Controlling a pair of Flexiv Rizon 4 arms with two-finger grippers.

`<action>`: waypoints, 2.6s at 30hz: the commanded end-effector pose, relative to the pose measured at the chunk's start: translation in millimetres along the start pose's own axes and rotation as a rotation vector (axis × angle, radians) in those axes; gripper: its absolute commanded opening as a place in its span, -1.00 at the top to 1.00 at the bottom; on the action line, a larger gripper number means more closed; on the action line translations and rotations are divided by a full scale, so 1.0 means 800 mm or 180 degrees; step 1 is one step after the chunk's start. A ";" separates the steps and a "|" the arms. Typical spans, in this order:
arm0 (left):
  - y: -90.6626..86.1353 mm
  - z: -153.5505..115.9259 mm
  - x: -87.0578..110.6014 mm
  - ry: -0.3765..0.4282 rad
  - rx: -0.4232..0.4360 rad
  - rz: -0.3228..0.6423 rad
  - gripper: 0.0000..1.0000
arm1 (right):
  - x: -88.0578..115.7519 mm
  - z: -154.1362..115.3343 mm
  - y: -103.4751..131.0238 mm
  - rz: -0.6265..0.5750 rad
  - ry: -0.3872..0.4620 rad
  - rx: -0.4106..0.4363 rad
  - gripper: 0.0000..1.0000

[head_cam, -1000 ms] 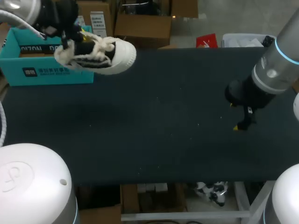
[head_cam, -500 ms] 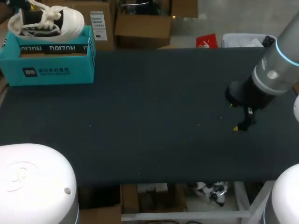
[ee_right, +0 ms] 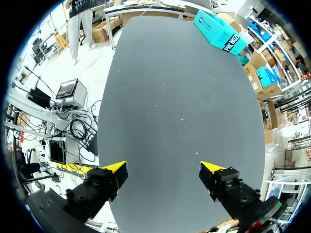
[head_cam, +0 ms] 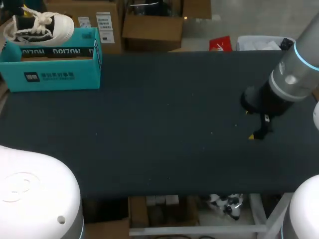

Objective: Open the shoe tongue, take the insole out of the shoe, put the insole back into the shoe, and pack the shoe into the shoebox

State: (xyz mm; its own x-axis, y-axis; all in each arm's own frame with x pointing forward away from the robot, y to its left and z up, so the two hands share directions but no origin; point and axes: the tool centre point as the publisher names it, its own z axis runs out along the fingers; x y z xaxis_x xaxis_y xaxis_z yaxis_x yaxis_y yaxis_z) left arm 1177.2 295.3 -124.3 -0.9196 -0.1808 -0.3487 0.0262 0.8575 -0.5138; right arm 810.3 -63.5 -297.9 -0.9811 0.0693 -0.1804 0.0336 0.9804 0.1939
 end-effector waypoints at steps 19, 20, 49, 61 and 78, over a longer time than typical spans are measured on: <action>0.076 0.142 -0.024 0.1452 -0.0159 -0.0340 1.00 | 0.000 0.000 0.000 -0.0003 0.0001 0.0000 -1.00; 0.077 0.146 -0.021 0.1456 -0.0178 -0.0360 1.00 | 0.000 0.000 0.000 -0.0003 0.0001 0.0000 -1.00; 0.025 0.106 0.028 0.1400 -0.0481 -0.0353 -1.00 | 0.000 0.000 0.000 -0.0003 0.0001 0.0000 -1.00; -0.052 0.040 0.141 0.1151 -0.0871 -0.0134 -1.00 | 0.000 0.000 0.000 -0.0003 0.0001 0.0000 -1.00; -0.083 0.021 0.283 0.0871 -0.1241 -0.0246 -1.00 | 0.000 0.000 0.000 -0.0003 0.0001 0.0000 -1.00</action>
State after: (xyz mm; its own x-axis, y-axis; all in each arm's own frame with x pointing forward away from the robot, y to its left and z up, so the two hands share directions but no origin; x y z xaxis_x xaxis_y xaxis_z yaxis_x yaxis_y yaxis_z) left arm 1006.6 195.4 -187.6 -0.9151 -0.0632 0.3983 -0.1476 0.9716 -0.1850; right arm 810.1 -63.6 -297.9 -0.9811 0.0690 -0.1807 0.0334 0.9806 0.1932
